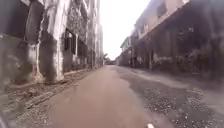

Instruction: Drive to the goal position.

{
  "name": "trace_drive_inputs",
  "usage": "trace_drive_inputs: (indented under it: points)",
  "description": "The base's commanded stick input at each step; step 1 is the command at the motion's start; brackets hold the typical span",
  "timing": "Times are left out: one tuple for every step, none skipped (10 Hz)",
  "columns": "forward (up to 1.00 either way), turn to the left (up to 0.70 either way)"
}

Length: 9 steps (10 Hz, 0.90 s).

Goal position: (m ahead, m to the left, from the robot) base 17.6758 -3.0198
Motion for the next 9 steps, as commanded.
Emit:
trace_drive_inputs:
  points:
    - [1.0, 0.23]
    - [1.0, 0.0]
    - [1.0, 0.0]
    - [1.0, 0.0]
    - [1.0, 0.0]
    - [1.0, 0.0]
    - [1.0, 0.0]
    - [1.0, 0.13]
    - [1.0, 0.28]
